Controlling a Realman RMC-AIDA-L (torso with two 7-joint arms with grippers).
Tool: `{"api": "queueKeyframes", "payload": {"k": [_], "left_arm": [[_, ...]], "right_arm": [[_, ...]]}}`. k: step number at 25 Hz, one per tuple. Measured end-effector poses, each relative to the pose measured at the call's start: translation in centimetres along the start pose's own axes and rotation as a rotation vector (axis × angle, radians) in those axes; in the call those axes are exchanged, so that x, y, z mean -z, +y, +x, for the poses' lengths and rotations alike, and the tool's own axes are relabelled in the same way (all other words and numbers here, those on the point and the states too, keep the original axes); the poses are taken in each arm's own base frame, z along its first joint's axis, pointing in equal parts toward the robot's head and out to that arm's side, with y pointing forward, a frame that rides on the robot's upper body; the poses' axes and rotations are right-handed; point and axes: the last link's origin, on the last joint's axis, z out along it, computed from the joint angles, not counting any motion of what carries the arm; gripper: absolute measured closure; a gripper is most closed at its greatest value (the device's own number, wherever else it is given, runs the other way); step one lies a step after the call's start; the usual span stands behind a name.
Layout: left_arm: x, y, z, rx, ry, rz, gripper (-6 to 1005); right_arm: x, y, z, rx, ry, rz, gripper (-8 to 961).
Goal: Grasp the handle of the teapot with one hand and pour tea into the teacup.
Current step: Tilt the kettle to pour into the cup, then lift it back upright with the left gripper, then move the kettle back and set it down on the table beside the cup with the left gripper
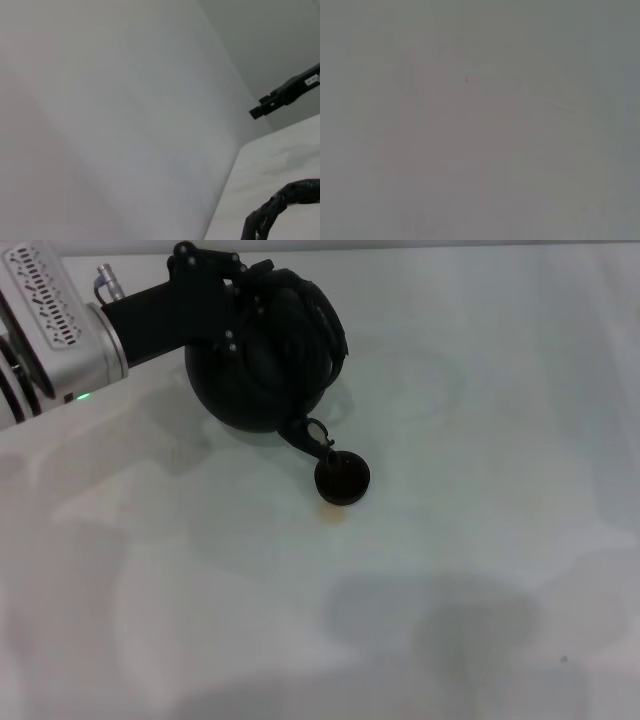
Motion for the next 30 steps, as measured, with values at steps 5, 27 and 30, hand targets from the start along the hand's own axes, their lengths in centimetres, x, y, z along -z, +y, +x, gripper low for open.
{"api": "queueKeyframes", "payload": {"k": [5,27,30], "left_arm": [[0.5,0.2,-0.2,0.022,0.002,0.023,885],[5.5,2.7,-1.4,0.402,0.144,0.563,873],[6.4,3.8,-1.8,0.475,0.15,0.656,870]], "right_arm": [[0.0,0.0,0.1,0.001,0.003,0.0,109],[-0.3,-0.2,0.0,0.008,0.017,0.01,108],[-0.6,-0.3,-0.3,0.015,0.016,0.014,108]]}}
